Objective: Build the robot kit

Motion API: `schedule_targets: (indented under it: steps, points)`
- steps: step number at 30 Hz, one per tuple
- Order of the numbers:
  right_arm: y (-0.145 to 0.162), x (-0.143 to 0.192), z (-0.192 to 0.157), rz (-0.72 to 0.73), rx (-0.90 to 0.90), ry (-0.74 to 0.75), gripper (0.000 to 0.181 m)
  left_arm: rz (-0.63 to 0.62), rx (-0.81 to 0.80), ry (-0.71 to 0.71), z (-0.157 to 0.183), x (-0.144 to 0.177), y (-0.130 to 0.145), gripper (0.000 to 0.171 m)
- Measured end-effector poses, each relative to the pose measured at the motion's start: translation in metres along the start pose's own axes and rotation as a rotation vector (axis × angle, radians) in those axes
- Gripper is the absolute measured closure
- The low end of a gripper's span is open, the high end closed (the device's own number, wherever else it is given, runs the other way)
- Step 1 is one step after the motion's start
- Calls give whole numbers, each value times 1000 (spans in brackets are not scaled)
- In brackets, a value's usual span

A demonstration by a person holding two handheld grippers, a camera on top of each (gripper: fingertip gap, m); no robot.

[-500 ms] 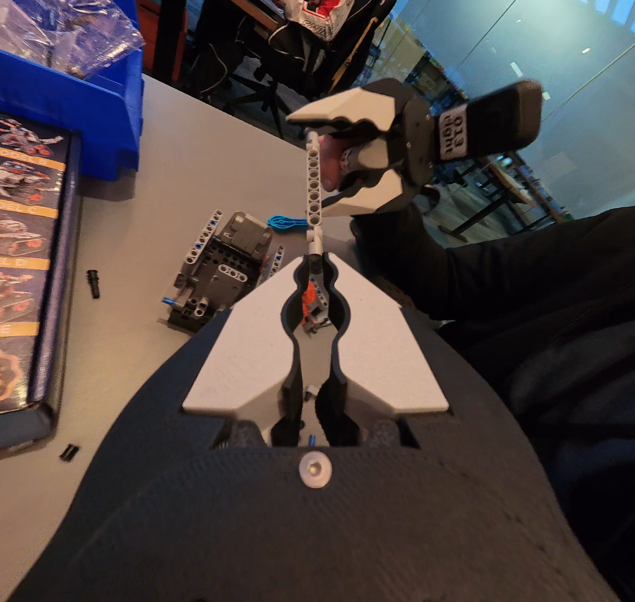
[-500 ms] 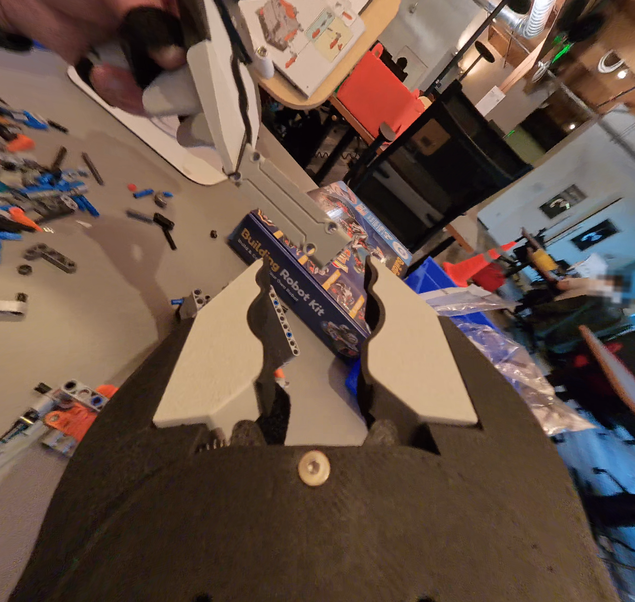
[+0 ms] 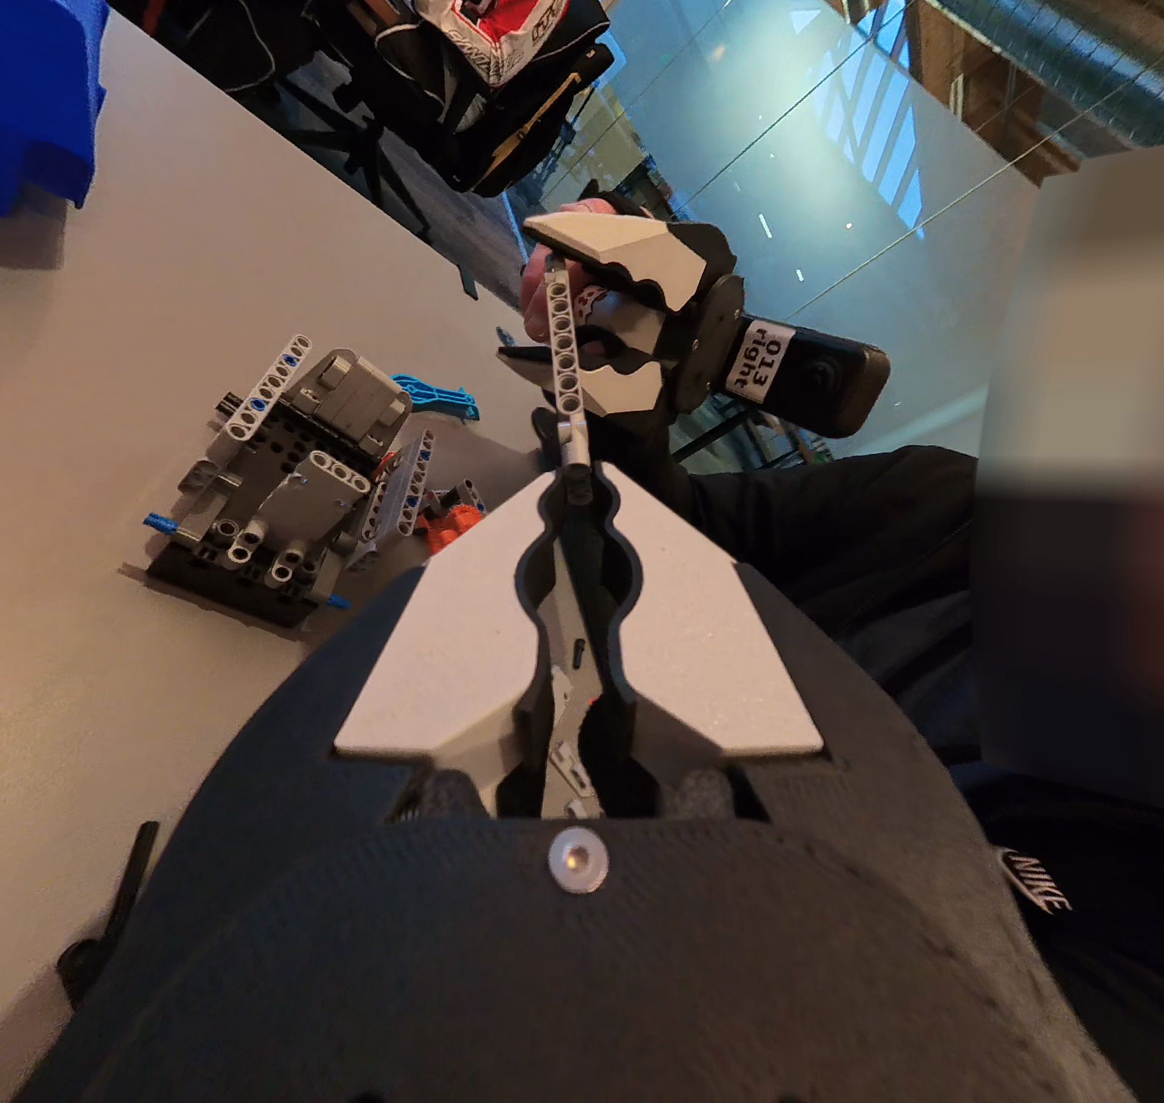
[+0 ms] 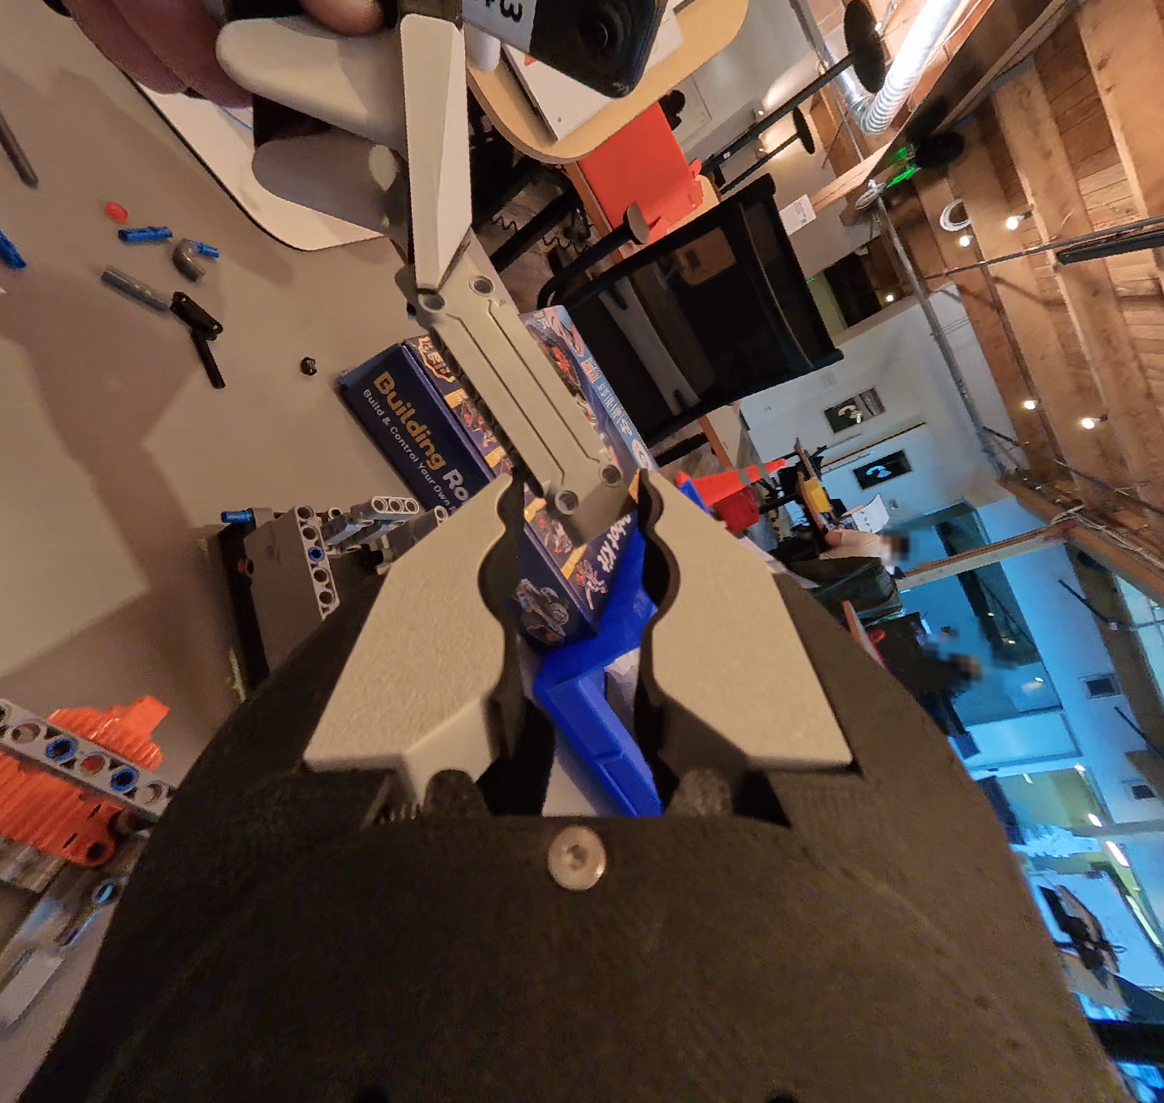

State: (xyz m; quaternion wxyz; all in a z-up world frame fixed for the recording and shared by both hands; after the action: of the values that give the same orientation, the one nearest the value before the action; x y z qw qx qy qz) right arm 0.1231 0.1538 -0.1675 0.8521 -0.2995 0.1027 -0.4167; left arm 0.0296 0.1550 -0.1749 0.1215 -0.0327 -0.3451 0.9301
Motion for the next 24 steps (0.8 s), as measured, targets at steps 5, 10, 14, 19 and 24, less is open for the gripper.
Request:
schedule_targets:
  steps: [5, 10, 14, 19, 24]
  points:
    - [8, 0, -7, -41, -84, -78, 150, 7, 47, 24, -2, 0, 1, 166]
    - [12, 1, -12, -56, -163, -142, 154, 39, 67, 43, -3, 1, -3, 164]
    - [14, 1, -17, -61, -202, -187, 157, 52, 49, 35, -2, 2, -6, 163]
    - [16, 1, -19, -61, -237, -211, 158, 62, 33, 15, -4, 3, -8, 161]
    - [15, 2, -19, -54, -253, -222, 158, 73, 24, 5, -5, 3, -9, 160]
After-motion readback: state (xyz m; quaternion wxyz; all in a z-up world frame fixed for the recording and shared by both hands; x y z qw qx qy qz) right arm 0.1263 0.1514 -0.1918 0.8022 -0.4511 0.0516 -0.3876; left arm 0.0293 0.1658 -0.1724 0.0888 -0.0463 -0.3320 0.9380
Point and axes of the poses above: each gripper's, where its closed fingertips meet, x back along the fingers, y out of its underside, z = x × y across the jaws, the point moved 3 cm from there along x, back along the fingers, and after that the axes turned 9 degrees about z, right-handed, at the moved point
